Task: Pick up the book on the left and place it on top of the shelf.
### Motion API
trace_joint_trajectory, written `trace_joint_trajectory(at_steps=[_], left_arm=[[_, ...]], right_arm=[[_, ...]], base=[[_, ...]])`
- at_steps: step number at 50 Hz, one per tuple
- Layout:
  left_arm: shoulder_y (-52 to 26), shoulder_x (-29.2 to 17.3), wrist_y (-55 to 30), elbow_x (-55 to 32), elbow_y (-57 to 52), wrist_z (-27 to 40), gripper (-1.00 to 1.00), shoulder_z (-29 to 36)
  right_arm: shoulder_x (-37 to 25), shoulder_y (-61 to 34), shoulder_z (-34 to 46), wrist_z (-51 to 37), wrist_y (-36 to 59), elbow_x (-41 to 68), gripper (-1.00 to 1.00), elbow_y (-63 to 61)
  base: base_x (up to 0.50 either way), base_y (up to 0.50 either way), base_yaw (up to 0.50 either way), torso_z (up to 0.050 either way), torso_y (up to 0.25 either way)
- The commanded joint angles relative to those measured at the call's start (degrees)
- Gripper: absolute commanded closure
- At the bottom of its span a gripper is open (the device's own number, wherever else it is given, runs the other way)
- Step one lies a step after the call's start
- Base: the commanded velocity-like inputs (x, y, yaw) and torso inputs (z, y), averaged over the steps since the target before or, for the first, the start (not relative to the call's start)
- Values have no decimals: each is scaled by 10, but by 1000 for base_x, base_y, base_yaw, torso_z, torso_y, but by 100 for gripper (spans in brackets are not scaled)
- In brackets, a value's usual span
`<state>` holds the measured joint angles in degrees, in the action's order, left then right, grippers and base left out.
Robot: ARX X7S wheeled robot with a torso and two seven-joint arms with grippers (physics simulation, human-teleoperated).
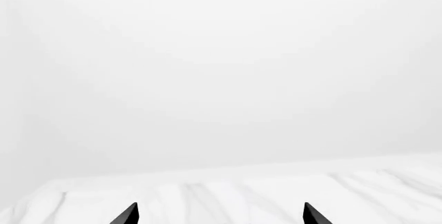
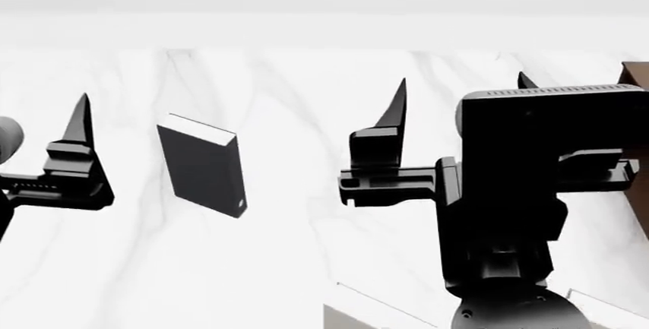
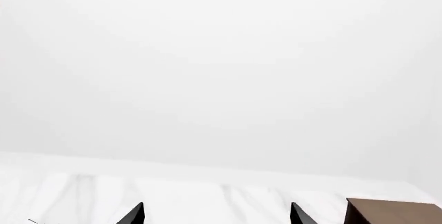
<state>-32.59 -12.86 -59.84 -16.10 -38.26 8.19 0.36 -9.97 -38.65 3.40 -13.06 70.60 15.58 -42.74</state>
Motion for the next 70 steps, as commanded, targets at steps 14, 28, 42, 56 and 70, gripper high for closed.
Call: trace_joint_trajectory(at_steps=[14, 28, 42, 56, 70], left_arm=[[-11, 2, -4, 4, 5, 4, -100, -8], [-5, 1, 3, 0, 9, 7, -100, -7], [-2, 0, 8, -4, 9, 10, -100, -8], [-2, -3, 7, -10, 9, 12, -100, -10], [-7, -6, 1, -15, 6, 16, -100, -11]], right_arm=[[2, -21, -8, 7, 27, 13, -100, -5], [0, -15, -4, 4, 17, 16, -100, 1], [-9, -5, 7, 5, 3, 20, -100, -6], [-21, -42, 46, 1, 63, 26, -100, 15], [-28, -128, 80, 98, 126, 100, -100, 106]], base=[[500, 0, 0, 0, 1], [500, 0, 0, 0, 1], [114, 0, 0, 0, 1], [36, 0, 0, 0, 1], [0, 0, 0, 0, 0]])
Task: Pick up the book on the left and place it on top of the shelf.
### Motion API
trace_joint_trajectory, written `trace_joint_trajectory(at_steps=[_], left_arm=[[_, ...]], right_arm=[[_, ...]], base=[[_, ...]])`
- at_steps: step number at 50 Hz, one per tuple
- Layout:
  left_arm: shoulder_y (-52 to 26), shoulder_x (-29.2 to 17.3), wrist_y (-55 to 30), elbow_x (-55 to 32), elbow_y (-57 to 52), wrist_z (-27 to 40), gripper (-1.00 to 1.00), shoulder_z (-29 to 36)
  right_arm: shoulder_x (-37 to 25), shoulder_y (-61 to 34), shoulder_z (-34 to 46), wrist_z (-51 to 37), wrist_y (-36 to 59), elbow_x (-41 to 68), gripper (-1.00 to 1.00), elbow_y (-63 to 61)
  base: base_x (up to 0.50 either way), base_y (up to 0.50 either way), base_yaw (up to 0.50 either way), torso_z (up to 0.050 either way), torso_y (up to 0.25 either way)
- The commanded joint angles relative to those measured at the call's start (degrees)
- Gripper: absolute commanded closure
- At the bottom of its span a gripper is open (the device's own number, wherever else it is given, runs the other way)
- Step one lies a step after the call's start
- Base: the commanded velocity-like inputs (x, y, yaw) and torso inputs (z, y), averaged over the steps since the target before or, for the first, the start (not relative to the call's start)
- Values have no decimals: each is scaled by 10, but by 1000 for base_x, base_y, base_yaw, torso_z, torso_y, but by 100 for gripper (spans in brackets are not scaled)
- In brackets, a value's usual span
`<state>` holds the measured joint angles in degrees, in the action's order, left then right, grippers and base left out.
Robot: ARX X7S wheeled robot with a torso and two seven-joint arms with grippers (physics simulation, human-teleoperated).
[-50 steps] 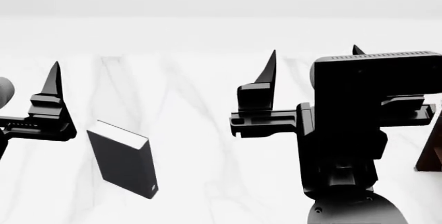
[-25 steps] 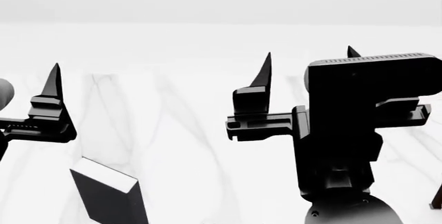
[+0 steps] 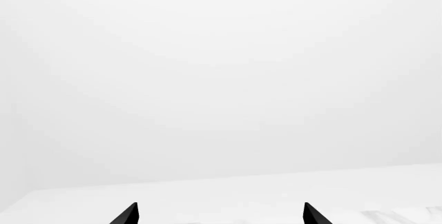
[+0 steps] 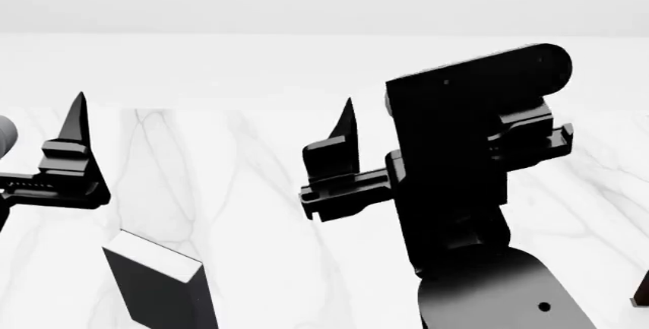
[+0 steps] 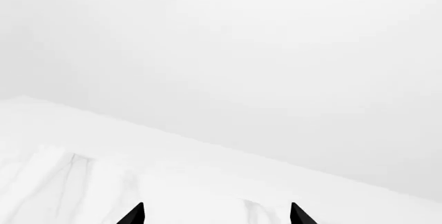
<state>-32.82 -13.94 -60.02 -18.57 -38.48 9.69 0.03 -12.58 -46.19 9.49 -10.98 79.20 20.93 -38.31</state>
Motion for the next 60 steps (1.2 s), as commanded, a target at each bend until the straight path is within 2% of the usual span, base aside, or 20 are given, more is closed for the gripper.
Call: trace_joint_trajectory(at_steps=[1, 6, 13, 20, 39, 60], left_arm=[[-5, 5, 2, 9, 8, 1, -100, -8], [-3, 4, 3, 7, 8, 2, -100, -10], [-4, 3, 7, 6, 12, 3, -100, -8], [-2, 2, 10, 5, 14, 4, -100, -8], [2, -1, 17, 0, 18, 6, -100, -11], [4, -4, 22, -5, 23, 9, -100, -10]], right_arm=[[-1, -55, 16, 84, 40, 52, -100, 68], [7, -80, -1, 129, 37, 82, -100, 129], [-27, -97, 67, 201, -5, 99, -100, 177], [-32, -112, 112, 234, -44, 94, -100, 220], [-4, -108, 214, 271, -129, 67, -100, 303], [34, -104, 288, 275, -180, 36, -100, 382]], base=[[0, 0, 0, 0, 0], [0, 0, 0, 0, 0], [0, 0, 0, 0, 0], [0, 0, 0, 0, 0], [0, 0, 0, 0, 0], [0, 0, 0, 0, 0]])
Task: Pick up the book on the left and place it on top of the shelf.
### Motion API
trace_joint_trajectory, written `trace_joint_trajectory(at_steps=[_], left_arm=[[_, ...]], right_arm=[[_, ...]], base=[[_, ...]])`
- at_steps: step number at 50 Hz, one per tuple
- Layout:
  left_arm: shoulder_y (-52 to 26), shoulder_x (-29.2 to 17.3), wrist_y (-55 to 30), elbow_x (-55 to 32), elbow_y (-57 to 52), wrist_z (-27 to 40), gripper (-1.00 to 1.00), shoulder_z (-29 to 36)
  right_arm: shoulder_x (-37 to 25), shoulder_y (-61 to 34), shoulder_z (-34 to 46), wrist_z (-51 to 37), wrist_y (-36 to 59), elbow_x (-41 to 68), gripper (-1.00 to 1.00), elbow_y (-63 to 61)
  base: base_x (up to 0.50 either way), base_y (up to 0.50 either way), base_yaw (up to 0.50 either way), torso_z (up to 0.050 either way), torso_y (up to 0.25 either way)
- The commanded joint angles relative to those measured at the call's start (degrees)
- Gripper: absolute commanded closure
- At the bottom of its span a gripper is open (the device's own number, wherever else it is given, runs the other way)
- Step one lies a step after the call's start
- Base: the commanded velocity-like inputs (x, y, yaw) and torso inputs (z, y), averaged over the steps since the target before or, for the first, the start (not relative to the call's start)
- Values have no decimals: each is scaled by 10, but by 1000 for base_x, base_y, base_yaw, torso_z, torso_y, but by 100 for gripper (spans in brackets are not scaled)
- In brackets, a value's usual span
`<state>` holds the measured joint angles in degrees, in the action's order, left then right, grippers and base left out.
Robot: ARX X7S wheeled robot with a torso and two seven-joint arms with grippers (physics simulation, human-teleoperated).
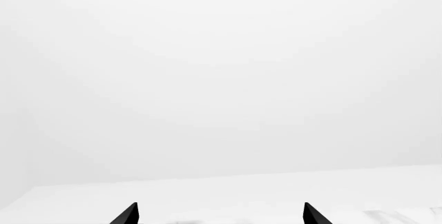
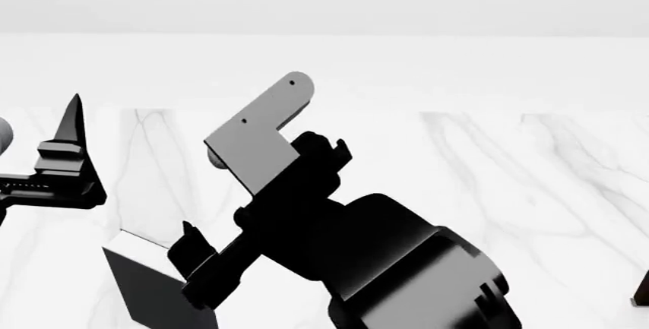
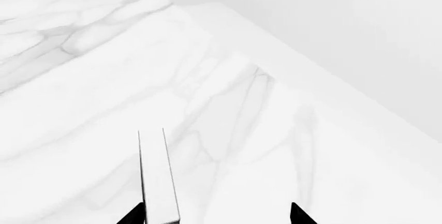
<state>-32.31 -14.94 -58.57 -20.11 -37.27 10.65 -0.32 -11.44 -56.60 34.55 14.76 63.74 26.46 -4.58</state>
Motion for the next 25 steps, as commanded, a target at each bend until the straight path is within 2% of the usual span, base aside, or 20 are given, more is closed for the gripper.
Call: trace_joint_trajectory(at_steps=[1, 25], left_arm=[[-1, 6, 8, 11, 11, 0, -100, -6], [1, 2, 17, 5, 18, 3, -100, -6]], right_arm=[[25, 0, 42, 17, -30, -23, -100, 50], [55, -7, 99, 23, -72, -42, -100, 116]], base=[[0, 0, 0, 0, 0], [0, 0, 0, 0, 0]])
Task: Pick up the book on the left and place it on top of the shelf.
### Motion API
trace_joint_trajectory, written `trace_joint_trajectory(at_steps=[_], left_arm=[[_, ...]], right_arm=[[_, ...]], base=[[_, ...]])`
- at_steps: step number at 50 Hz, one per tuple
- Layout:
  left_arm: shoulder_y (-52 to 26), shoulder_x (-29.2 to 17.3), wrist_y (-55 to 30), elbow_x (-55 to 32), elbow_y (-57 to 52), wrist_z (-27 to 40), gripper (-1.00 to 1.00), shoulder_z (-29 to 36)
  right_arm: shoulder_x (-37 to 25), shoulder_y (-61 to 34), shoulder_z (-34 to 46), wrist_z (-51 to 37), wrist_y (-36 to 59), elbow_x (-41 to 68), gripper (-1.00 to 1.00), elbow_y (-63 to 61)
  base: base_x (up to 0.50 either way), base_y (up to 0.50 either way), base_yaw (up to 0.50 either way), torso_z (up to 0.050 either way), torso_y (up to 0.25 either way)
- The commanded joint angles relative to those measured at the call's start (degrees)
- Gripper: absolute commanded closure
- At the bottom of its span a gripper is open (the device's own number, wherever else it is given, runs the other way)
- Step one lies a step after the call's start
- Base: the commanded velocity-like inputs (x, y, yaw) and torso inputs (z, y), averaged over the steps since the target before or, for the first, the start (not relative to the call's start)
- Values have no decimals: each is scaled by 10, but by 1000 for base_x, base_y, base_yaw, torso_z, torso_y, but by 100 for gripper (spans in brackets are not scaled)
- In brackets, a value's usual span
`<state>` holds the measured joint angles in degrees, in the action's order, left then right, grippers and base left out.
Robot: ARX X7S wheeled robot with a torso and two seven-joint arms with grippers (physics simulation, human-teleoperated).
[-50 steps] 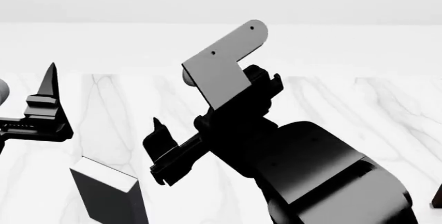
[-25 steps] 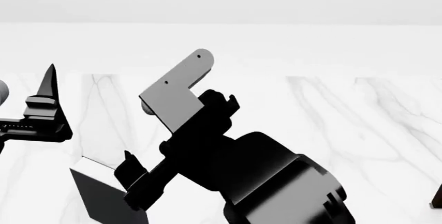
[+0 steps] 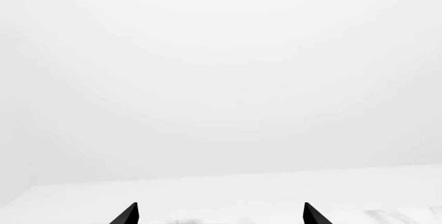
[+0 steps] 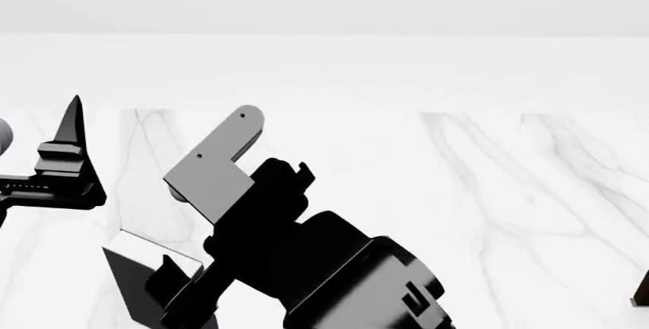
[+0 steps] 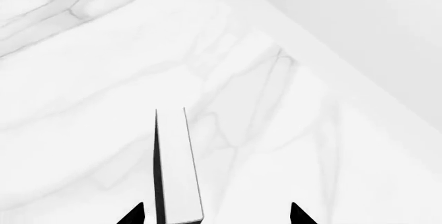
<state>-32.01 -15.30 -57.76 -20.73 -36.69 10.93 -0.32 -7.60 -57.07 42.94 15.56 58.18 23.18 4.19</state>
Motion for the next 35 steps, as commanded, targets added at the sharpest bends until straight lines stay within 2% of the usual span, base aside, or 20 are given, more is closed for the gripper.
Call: trace_joint_trajectory(at_steps=[1, 35], left_arm=[[-2, 6, 8, 11, 11, 0, -100, -6], [-2, 1, 11, 2, 13, 6, -100, -2]], right_arm=[[18, -2, 16, 16, -17, -8, -100, 31], [53, 5, 60, 31, -112, -14, -100, 178]], base=[[0, 0, 0, 0, 0], [0, 0, 0, 0, 0]])
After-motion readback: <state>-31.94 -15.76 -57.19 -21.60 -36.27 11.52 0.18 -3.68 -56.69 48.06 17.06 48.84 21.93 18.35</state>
